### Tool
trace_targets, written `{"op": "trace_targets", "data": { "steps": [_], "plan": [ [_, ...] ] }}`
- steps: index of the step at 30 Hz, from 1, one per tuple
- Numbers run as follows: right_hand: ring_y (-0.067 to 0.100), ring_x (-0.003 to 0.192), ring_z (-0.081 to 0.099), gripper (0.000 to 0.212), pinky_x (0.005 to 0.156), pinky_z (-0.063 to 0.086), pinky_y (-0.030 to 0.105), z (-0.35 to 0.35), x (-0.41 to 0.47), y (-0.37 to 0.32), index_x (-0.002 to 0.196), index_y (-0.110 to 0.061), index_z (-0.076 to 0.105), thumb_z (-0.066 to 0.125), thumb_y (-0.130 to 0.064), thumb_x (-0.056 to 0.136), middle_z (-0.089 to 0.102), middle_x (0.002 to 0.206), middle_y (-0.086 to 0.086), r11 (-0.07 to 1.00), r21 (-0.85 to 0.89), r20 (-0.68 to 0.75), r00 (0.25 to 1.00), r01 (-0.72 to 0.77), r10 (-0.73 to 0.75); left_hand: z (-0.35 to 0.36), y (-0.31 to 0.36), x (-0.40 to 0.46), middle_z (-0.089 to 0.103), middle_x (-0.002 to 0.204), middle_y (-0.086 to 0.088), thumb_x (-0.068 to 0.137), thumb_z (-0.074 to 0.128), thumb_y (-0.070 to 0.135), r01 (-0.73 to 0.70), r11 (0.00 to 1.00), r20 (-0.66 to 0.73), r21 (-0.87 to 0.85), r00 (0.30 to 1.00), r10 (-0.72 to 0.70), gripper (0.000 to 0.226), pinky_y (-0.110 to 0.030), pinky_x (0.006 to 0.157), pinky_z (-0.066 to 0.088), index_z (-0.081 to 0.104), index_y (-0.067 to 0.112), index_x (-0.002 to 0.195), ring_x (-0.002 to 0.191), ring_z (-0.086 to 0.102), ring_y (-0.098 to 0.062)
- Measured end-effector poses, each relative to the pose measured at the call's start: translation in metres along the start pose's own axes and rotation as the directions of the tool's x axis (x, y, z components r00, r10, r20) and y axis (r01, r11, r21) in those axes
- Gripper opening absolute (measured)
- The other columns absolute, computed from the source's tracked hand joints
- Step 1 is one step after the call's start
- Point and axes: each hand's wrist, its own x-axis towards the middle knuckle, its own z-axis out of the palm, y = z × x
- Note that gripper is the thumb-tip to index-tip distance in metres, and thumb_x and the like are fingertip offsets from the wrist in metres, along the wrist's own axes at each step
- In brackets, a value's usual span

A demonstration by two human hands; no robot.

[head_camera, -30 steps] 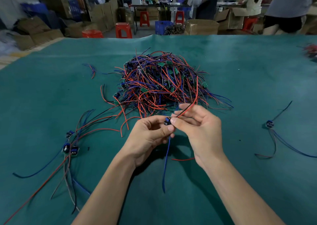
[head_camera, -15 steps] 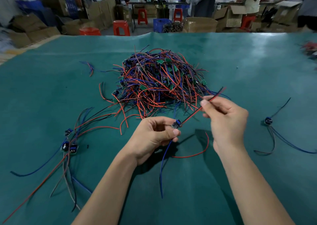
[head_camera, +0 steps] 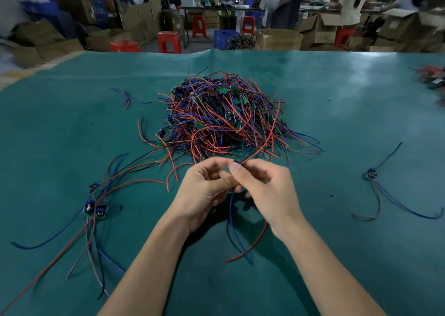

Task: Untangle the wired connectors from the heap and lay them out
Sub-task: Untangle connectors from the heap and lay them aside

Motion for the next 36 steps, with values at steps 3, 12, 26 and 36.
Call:
{"op": "trace_targets", "data": {
  "steps": [3, 12, 26, 36],
  "plan": [
    [0.01, 0.062, 0.066, 0.024, 0.063, 0.046, 0.027, -0.005, 0.001, 0.003, 0.081, -0.025, 0.079, 0.076, -0.049, 0.079, 0.073, 0.067, -0.001, 1.0, 0.012, -0.051, 0.998, 0.029, -0.029, 0.0, -0.001, 0.001, 0.065, 0.066, -0.009, 0.067, 0.083, 0.004, 0.025, 0.998, 0.026, 0.05, 0.999, -0.026, 0.04, -0.031, 0.061, 0.023, 0.059, 0.012, 0.098, 0.066, 0.05, -0.021],
    [0.012, 0.056, 0.05, 0.012, 0.053, 0.042, 0.022, -0.054, 0.017, -0.003, 0.077, -0.015, 0.074, 0.077, -0.012, 0.089, 0.071, 0.072, 0.004, 0.918, 0.397, -0.466, 0.862, 0.0, 0.201, 0.0, -0.001, -0.003, 0.06, 0.063, -0.006, 0.076, 0.078, 0.001, 0.04, 0.981, 0.132, 0.189, 0.989, -0.066, 0.03, -0.019, 0.04, 0.038, 0.061, 0.007, 0.101, 0.05, 0.062, -0.016],
    [0.014, 0.081, 0.071, 0.006, 0.083, 0.055, 0.036, -0.17, -0.019, 0.007, 0.076, -0.033, 0.078, 0.083, -0.036, 0.079, 0.075, 0.072, -0.013, 0.861, -0.358, -0.5, 0.853, -0.361, 0.15, 0.004, -0.004, -0.001, 0.073, 0.114, -0.014, 0.083, 0.068, 0.011, -0.036, 0.999, 0.08, 0.019, 0.996, 0.034, 0.029, -0.026, 0.078, 0.057, 0.065, 0.006, 0.112, 0.11, 0.068, -0.023],
    [0.035, 0.1, 0.069, 0.022, 0.088, 0.055, 0.046, -0.205, -0.017, 0.002, 0.101, -0.023, 0.074, 0.077, -0.035, 0.083, 0.079, 0.087, 0.002, 0.581, -0.594, -0.614, 0.78, -0.557, 0.119, 0.003, -0.003, 0.0, 0.064, 0.11, -0.013, 0.075, 0.071, 0.016, -0.03, 0.997, 0.03, 0.07, 0.999, 0.028, 0.041, -0.026, 0.075, 0.053, 0.068, 0.004, 0.114, 0.098, 0.06, -0.019]
  ]
}}
